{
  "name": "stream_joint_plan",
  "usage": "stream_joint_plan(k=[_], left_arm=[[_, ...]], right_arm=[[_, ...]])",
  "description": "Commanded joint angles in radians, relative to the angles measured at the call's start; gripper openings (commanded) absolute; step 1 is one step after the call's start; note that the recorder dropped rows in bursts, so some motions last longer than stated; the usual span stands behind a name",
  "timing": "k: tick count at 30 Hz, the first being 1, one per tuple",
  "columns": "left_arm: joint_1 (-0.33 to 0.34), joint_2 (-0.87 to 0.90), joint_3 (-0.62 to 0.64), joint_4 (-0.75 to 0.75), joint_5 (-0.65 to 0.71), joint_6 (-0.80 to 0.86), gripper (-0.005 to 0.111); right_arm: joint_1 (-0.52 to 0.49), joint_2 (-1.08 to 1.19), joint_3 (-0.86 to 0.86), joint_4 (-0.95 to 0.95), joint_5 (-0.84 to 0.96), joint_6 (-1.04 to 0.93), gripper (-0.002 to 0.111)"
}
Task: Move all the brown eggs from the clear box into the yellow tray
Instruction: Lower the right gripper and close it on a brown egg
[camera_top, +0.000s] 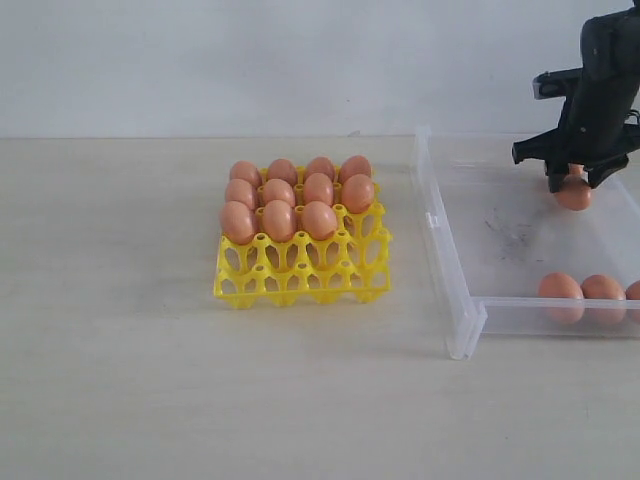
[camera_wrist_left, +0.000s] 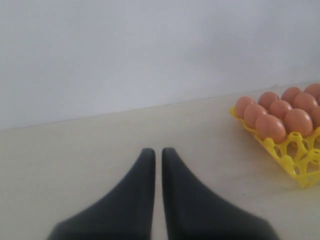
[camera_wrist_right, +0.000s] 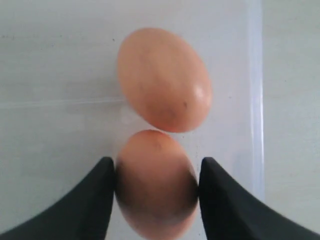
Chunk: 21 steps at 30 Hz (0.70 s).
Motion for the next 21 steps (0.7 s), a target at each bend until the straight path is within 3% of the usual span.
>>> stream_joint_plan(k=[1,6,11,21], left_arm=[[-0.005,-0.001,0.004,-0.002,-0.003,-0.005,0.004],[-0.005,-0.001,0.004,-0.002,-0.003,-0.005,0.004],[-0.005,-0.001,0.004,-0.002,-0.003,-0.005,0.004],[-0.005,-0.001,0.004,-0.002,-0.003,-0.005,0.004]], right_arm=[[-0.006,-0.002,-0.008,-0.004,-0.010,-0.023,0.038],[-0.006,-0.002,-0.008,0.002,0.002,-0.059,0.063],[-0.006,-0.002,-0.008,-0.005,-0.003,-0.061,0.055],[-0.006,-0.002,-0.008,-0.001,-0.014,-0.081,0.055]])
